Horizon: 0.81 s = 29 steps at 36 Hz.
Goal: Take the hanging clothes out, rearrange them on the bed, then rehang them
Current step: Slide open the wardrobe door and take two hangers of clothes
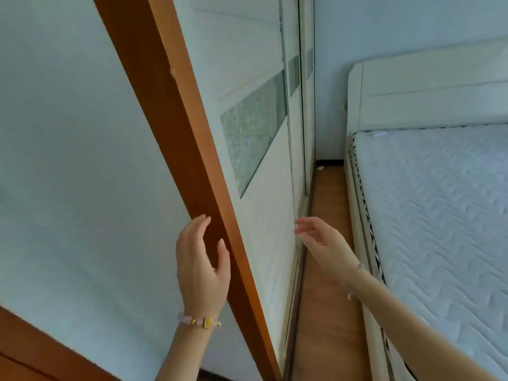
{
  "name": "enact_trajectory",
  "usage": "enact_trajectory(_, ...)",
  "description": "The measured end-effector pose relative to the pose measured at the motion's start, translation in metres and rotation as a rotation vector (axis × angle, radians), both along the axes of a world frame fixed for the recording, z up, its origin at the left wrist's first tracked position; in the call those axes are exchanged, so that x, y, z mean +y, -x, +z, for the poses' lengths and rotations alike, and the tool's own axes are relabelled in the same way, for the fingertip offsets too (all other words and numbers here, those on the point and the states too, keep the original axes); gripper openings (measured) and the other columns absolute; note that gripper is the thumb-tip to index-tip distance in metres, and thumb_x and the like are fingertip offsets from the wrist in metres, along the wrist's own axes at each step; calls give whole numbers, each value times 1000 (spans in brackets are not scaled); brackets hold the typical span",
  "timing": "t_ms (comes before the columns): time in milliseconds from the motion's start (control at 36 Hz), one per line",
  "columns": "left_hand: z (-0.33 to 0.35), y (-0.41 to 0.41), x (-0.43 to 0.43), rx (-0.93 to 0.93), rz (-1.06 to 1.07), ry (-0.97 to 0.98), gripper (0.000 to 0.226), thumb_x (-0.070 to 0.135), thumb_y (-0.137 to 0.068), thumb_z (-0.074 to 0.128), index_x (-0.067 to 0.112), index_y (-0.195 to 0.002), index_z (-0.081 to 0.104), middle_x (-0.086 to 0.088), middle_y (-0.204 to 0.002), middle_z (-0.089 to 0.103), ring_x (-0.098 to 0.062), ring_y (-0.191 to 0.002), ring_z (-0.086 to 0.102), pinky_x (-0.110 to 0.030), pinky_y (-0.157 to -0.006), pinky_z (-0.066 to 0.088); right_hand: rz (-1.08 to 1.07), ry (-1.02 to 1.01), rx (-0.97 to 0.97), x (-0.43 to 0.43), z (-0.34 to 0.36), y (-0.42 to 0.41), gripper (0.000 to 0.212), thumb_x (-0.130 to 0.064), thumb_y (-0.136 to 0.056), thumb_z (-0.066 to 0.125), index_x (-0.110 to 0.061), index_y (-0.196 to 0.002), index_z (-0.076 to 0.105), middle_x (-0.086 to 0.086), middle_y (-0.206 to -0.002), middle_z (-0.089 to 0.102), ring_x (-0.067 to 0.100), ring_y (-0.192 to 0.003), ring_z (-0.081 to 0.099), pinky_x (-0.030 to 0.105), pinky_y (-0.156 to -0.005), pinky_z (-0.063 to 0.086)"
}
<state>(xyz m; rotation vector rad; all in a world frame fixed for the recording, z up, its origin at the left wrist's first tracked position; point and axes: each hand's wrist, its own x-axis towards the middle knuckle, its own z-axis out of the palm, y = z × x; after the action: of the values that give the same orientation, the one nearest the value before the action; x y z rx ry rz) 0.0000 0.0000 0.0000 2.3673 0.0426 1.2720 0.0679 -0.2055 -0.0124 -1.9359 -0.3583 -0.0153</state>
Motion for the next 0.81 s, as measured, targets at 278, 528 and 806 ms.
enact_trajectory(278, 4, -36, -3, 15, 193, -122, 84, 38, -78, 62, 8, -143, 20, -16, -149, 24, -34, -135, 31, -52, -96, 47, 167, 63, -530, 85, 49, -39, 54, -22, -97, 45, -36, -145, 24, -20, -150, 28, -3, -139, 24, 11, -111, 18)
enact_trajectory(528, 3, -37, -2, 10, 238, -129, 82, 42, -80, 60, 17, -144, 15, -9, -149, 22, -27, -137, 31, -40, -94, 44, 370, 8, -664, 99, 31, -69, 66, -22, -95, 51, -40, -146, 13, -31, -152, 6, -9, -141, 11, 0, -108, 12)
enact_trajectory(806, 2, -55, -35, -72, 425, 64, 76, 37, -85, 49, 31, -146, 4, 3, -152, 15, -26, -138, 30, -50, -89, 54, 417, -71, -820, 103, 26, -94, 68, -25, -88, 57, -27, -147, 22, -7, -154, 20, 4, -140, 22, 7, -108, 25)
